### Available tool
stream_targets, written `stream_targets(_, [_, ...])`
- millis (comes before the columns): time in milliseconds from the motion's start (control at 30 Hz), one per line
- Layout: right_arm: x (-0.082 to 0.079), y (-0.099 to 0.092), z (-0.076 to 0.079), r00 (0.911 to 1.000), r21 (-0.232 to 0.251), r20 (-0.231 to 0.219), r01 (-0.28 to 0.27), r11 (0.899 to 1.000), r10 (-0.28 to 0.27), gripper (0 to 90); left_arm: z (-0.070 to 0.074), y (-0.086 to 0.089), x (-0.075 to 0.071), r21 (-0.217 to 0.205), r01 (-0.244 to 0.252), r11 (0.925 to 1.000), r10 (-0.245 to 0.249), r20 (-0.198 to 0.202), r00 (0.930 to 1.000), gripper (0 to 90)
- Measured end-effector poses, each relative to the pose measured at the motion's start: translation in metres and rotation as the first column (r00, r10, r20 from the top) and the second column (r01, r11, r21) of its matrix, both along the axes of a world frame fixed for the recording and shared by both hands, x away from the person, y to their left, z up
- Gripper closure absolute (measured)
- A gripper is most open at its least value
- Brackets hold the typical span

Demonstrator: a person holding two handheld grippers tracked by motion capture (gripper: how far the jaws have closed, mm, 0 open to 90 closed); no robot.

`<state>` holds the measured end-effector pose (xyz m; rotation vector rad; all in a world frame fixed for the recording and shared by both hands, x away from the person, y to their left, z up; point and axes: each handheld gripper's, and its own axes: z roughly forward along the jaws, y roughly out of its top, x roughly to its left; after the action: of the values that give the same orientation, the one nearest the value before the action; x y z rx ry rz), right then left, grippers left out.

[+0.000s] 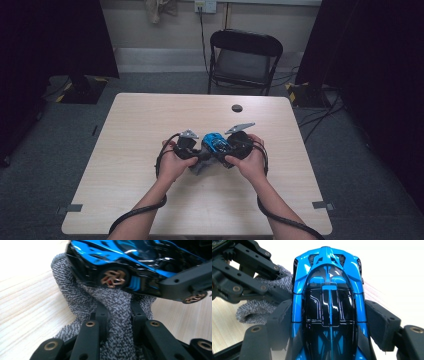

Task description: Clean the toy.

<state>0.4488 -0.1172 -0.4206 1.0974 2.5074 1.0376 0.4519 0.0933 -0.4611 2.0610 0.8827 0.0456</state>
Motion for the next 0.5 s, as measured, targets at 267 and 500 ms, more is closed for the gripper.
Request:
stream_targets(267, [0.002,0.000,0.000,0.9998,0.004,0.003,0.017,1.000,-0.017,28.5,0.000,-0.007,-0.006,-0.003,0.030,0.9996,-0.030,-0.003,0.9996,74.3])
stream_targets(500, [0.004,0.001,0.000,0.9996,-0.003,0.003,0.028,1.000,-0.028,28.5,-0.001,-0.013,-0.010,-0.003,0.058,0.9983,-0.058,-0.007,0.9983,74.3])
